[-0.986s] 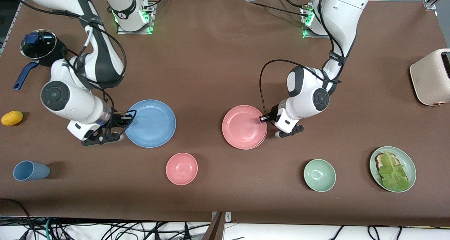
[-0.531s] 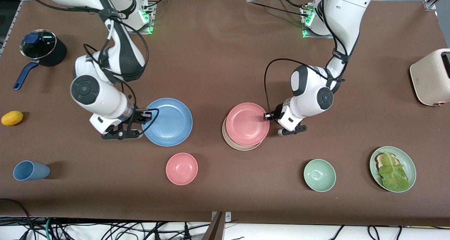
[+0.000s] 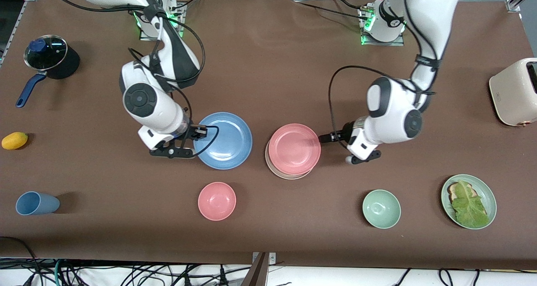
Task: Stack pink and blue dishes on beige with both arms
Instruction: 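Carry the blue plate onto the pink plate while the left gripper withdraws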
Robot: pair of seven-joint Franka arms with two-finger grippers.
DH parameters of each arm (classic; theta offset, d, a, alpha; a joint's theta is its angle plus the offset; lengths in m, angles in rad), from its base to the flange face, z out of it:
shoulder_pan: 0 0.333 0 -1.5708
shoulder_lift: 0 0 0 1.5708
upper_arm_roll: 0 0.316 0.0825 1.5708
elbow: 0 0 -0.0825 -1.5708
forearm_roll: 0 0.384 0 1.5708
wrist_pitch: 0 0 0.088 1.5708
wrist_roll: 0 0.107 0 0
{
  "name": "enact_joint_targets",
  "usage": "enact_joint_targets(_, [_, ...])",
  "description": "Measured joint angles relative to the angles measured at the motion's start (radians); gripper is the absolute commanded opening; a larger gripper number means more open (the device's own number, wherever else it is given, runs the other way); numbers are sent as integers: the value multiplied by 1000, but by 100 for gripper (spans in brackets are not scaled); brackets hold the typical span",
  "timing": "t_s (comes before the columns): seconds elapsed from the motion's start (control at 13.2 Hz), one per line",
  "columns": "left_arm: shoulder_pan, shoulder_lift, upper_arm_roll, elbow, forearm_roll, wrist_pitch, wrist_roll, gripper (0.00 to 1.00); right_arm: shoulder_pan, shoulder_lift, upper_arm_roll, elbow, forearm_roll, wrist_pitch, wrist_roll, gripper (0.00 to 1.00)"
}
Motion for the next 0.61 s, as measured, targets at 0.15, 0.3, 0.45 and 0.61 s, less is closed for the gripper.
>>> enact_joint_targets(0.15, [7,-32,75,79,38,-208,6,100,43,20,0,14,13,26,74,0])
enact_joint_targets(0.3, [17,-50,108,195,184,-398,7,100,99,53,1,53,13,33,176,0])
enact_joint_targets(0.45, [21,-57,114,304,292,-535,5,100,160,92,1,102,13,37,283,0])
enact_joint_targets(0.61, [42,-57,114,370,345,-614,30,100,211,130,0,138,13,73,378,0])
